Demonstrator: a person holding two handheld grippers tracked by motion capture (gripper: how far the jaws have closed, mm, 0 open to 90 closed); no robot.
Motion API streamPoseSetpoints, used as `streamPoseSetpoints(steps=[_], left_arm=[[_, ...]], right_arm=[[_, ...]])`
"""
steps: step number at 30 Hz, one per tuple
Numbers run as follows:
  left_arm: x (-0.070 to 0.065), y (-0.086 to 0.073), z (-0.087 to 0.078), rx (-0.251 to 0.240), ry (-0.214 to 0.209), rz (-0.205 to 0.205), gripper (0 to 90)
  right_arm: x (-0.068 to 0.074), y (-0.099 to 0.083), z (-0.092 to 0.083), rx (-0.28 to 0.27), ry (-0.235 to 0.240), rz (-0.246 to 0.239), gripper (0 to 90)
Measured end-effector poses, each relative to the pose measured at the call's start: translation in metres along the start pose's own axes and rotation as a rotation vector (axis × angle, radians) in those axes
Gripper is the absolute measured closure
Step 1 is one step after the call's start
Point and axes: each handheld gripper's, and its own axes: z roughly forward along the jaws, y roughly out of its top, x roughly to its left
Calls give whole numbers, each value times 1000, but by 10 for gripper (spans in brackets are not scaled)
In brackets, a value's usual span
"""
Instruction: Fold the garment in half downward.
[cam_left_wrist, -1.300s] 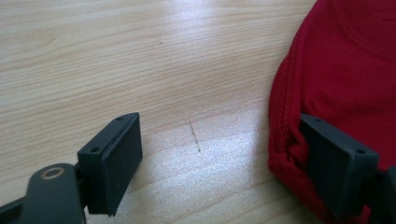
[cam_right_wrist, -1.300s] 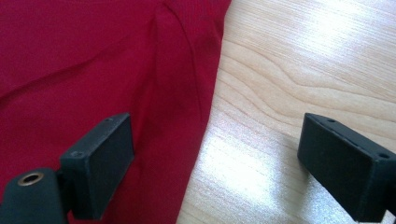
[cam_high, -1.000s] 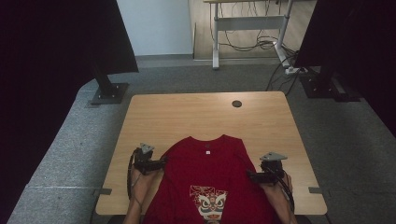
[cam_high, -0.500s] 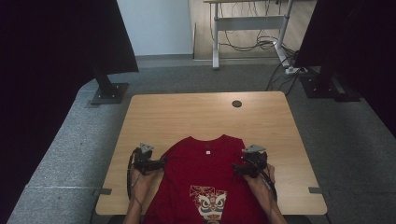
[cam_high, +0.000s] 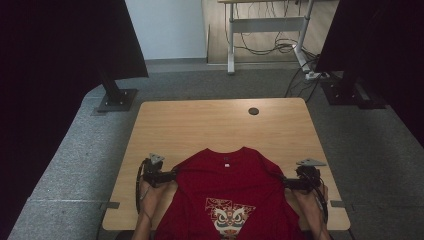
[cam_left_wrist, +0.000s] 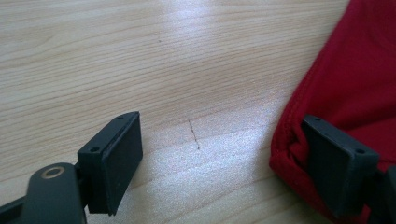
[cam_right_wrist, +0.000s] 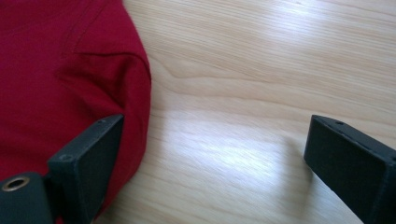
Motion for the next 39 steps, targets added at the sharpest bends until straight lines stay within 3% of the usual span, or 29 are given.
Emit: streamPoseSetpoints(steps=[5, 6, 8, 10, 12, 18, 19, 20, 21, 22, 23, 24, 25, 26, 27, 28, 30, 31, 32, 33, 37, 38, 39], left_arm=[[0, 0, 0, 0, -1, 0, 181], [0, 0, 0, 0, -1, 0, 181], [0, 0, 0, 0, -1, 0, 181], [0, 0, 0, 1, -1, 0, 181], [0, 0, 0, 1, -1, 0, 181], [1, 0, 0, 1, 1, -3, 180], [2, 0, -1, 2, 3, -3, 180], [2, 0, -1, 2, 3, -3, 180], [2, 0, -1, 2, 3, -3, 180], [2, -1, -1, 2, 4, -4, 180], [2, -1, -1, 2, 4, -4, 180], [2, -1, -1, 2, 4, -4, 180], [2, -1, -1, 2, 4, -4, 180], [2, -1, -1, 2, 3, -3, 179], [2, -1, -1, 2, 3, -3, 178], [2, -1, -1, 2, 3, -3, 178], [2, -1, -1, 2, 3, -4, 178], [2, 0, -1, 2, 3, -3, 178], [2, 0, -1, 2, 3, -3, 178], [2, 0, -1, 2, 3, -3, 178], [2, 0, -1, 2, 1, -2, 172], [2, 0, -1, 2, 1, -2, 172], [2, 0, 0, 1, -5, 3, 172]], right_arm=[[8, 4, -4, -33, 22, -34, 94], [20, 13, -2, -59, 61, -54, 94], [23, 15, 0, -63, 71, -60, 94], [23, 15, 0, -63, 71, -60, 93], [45, 28, 22, -38, 112, -106, 85], [50, 29, 32, -12, 99, -126, 86], [38, 28, 32, -7, -32, -115, 116], [38, 28, 32, -7, -32, -115, 116], [32, 28, 29, -9, -66, -117, 116], [10, 22, 21, -13, -95, -63, 110], [10, 22, 21, -13, -95, -63, 110], [-1, 19, 18, -21, -82, -18, 110], [-1, 19, 18, -21, -82, -18, 119], [-26, 8, 8, -21, -111, 32, 119], [-26, 8, 8, -21, -111, 32, 119], [-32, 4, 6, -24, -77, 65, 119], [-32, 4, 6, -24, -77, 65, 121], [-34, 1, 3, -39, -49, 67, 135], [-34, 1, 3, -39, -49, 67, 135], [-30, 2, 2, -48, -31, 46, 147], [-24, 6, 1, -64, -12, 37, 152], [-15, 14, 1, -82, 22, 10, 152], [-15, 14, 1, -82, 22, 10, 176]])
